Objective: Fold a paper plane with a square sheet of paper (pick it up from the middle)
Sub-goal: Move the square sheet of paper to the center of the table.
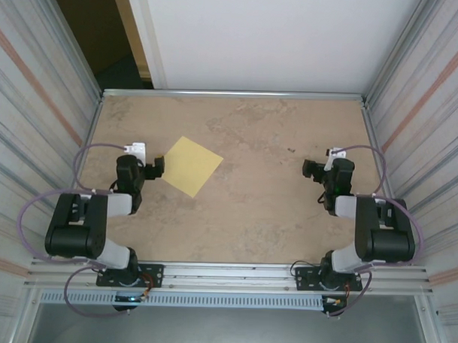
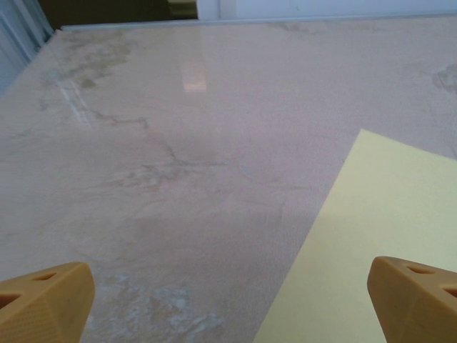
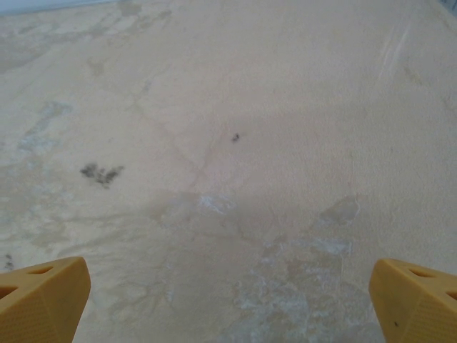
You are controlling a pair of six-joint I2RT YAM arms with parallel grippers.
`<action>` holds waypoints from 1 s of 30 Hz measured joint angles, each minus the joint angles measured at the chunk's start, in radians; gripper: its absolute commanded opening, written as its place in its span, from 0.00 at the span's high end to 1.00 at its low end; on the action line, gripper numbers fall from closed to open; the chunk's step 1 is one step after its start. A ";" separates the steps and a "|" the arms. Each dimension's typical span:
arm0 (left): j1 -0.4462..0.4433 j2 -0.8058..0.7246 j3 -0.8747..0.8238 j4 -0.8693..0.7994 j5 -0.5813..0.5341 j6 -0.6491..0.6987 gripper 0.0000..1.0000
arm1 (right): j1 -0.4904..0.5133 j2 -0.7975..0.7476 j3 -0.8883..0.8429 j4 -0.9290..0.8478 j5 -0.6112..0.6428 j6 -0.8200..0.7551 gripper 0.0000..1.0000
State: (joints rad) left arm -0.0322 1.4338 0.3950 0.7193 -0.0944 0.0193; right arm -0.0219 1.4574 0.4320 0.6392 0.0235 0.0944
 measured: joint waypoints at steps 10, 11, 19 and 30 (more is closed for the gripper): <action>0.000 -0.213 0.277 -0.501 -0.035 -0.240 0.01 | 0.140 -0.158 0.390 -0.501 0.046 0.114 0.01; 0.000 -0.212 0.303 -0.533 -0.015 -0.264 0.01 | 0.151 -0.145 0.428 -0.538 0.039 0.139 0.01; -0.024 -0.088 0.417 -0.684 0.257 -0.438 0.01 | 0.216 0.006 0.525 -0.710 -0.131 0.419 0.01; -0.032 0.087 0.421 -0.725 0.488 -0.567 0.01 | 0.412 0.189 0.649 -0.790 -0.306 0.640 0.03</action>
State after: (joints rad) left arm -0.0639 1.5208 0.8162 -0.0059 0.3931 -0.5476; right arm 0.3904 1.6463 1.0809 -0.1513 -0.2825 0.7349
